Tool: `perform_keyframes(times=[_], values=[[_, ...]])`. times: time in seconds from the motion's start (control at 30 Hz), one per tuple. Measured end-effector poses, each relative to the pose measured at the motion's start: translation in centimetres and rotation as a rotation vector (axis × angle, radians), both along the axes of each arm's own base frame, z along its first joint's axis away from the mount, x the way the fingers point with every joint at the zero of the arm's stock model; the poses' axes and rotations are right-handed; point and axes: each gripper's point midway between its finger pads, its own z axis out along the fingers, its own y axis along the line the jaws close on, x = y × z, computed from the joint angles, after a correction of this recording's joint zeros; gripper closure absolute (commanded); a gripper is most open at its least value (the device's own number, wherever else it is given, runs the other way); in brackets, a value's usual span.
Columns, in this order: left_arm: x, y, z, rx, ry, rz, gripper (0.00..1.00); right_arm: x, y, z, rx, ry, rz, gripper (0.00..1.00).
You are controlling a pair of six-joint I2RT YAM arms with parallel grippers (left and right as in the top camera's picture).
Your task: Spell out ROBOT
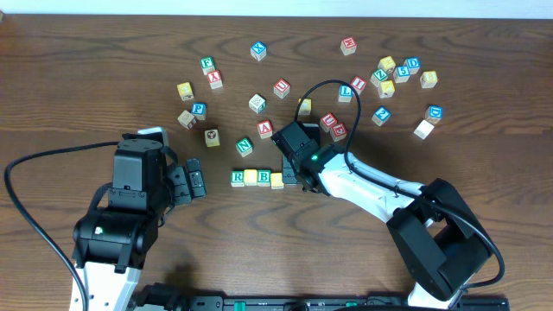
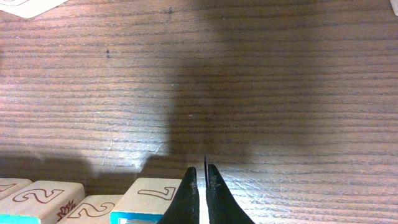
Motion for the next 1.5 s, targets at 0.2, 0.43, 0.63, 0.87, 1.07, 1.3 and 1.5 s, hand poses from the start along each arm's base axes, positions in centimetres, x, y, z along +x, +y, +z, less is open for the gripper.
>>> perform_keyframes(times=[0.2,0.43,0.63,0.87,1.07,1.3,1.5], values=[[0.0,0.0,0.0,0.000,0.000,0.000,0.00,-0.3,-1.0,-0.2,-0.047,0.008,-0.011,0.99],[0.0,0.0,0.0,0.000,0.000,0.000,0.00,-0.9,-2.2,-0.4,-0.099,0.026,-0.032,0.99],[0.0,0.0,0.0,0.000,0.000,0.000,0.00,-1.6,-1.8,-0.7,-0.074,0.067,-0.025,0.99],[0.0,0.0,0.0,0.000,0.000,-0.001,0.00,-2.8,-2.2,-0.5,-0.080,0.113,-0.023,0.99],[0.0,0.0,0.0,0.000,0.000,0.000,0.00,-2.7,-2.2,1.4,-0.053,0.086,-0.025,0.99],[0.0,0.0,0.0,0.000,0.000,0.000,0.00,-4.1,-0.1,1.9,-0.038,0.076,0.036,0.99],[0.0,0.0,0.0,0.000,0.000,0.000,0.00,-5.9,1.9,2.0,-0.031,0.074,0.091,0.99]])
